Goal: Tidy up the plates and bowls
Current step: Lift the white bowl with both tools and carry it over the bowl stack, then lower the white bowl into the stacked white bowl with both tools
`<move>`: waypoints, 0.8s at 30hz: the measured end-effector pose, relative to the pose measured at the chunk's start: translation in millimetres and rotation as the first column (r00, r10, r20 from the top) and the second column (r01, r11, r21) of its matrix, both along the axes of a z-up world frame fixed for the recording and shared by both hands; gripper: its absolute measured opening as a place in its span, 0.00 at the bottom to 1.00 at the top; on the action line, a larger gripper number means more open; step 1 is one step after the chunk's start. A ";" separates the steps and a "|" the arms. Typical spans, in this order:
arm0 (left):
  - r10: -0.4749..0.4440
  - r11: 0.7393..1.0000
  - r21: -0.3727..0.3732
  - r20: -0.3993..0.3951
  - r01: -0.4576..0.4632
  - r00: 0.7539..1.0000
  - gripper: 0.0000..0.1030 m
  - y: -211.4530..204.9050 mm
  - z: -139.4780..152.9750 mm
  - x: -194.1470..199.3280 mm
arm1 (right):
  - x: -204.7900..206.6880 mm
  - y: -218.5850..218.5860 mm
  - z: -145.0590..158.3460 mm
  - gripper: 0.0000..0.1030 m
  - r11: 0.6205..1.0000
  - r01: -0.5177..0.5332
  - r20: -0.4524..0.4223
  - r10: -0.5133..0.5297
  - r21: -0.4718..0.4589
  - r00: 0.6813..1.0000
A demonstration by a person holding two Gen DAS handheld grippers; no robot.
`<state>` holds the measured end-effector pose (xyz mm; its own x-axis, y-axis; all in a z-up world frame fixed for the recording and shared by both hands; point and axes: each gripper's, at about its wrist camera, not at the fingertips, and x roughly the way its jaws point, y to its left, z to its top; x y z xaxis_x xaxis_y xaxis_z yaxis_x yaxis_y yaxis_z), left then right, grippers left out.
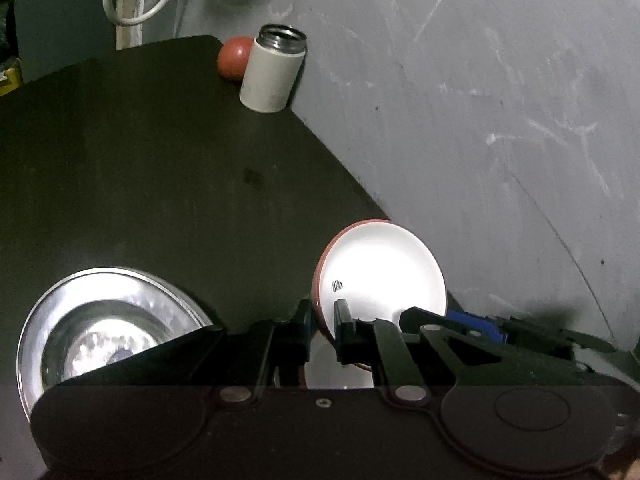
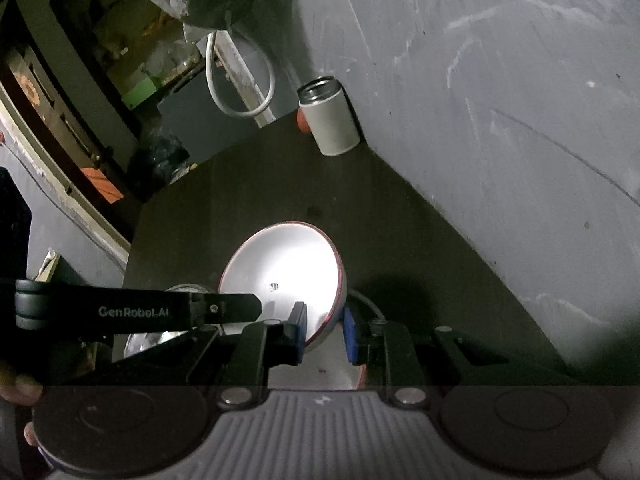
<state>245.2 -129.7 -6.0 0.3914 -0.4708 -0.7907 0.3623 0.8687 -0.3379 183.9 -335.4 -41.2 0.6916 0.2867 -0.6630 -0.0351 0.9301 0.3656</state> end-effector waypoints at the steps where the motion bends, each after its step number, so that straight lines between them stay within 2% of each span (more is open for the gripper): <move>1: -0.005 1.000 0.003 -0.004 0.005 1.000 0.12 0.0 -0.8 -2.2 | -1.3 0.5 0.3 0.21 1.000 -0.005 -0.004 0.005 -0.005 1.000; 15: -0.041 0.998 0.044 -0.073 0.045 0.996 0.13 -7.9 -19.2 -19.1 | -15.3 4.9 -5.6 0.21 0.996 -0.054 -0.095 0.047 -0.073 0.994; 24: -0.053 0.995 0.080 -0.077 0.059 0.996 0.14 -15.9 -21.1 -20.2 | -11.6 6.4 -9.1 0.21 0.993 -0.075 -0.132 0.063 -0.094 0.989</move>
<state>225.0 -145.7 -27.1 0.3049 -0.4226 -0.8535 0.3875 0.8737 -0.2942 172.3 -329.0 -50.3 0.5794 0.2598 -0.7725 -0.0591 0.9587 0.2781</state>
